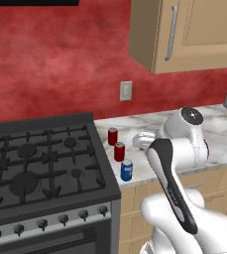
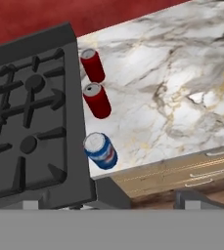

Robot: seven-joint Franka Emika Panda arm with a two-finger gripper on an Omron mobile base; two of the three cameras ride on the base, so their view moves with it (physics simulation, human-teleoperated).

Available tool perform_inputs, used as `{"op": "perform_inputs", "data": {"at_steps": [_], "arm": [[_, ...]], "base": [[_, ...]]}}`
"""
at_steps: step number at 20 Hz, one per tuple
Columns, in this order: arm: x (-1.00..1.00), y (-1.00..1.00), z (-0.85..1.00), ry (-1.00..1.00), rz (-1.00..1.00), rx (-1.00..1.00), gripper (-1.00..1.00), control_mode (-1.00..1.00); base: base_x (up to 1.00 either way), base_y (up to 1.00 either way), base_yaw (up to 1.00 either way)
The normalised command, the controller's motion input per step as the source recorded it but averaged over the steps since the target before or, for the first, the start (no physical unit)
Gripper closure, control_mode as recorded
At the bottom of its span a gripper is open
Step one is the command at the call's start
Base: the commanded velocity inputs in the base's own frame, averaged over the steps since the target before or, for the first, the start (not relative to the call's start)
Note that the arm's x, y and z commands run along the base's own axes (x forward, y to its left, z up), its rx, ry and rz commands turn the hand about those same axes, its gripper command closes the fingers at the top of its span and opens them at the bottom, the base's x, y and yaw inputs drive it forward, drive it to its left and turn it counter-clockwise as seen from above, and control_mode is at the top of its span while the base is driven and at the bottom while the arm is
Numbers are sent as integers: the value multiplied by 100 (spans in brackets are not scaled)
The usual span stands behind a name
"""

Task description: Four empty soda cans are scattered around the kitchen. Gather all the cans and cluster them next to the stove for recycling.

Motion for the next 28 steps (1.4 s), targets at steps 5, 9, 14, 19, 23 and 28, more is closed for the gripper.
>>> {"op": "perform_inputs", "data": {"at_steps": [5,9,14,19,23,28], "arm": [[-30,0,18,-5,0,0,-100,-100],[-27,0,6,-3,0,0,-100,-100],[0,0,0,0,0,0,-100,100],[0,0,0,0,0,0,-100,100],[0,0,0,0,0,0,-100,100],[0,0,0,0,0,0,-100,100]], "base": [[0,0,0],[0,0,0],[-25,0,0],[-42,-8,0],[-19,-16,0],[-1,-11,3]]}}
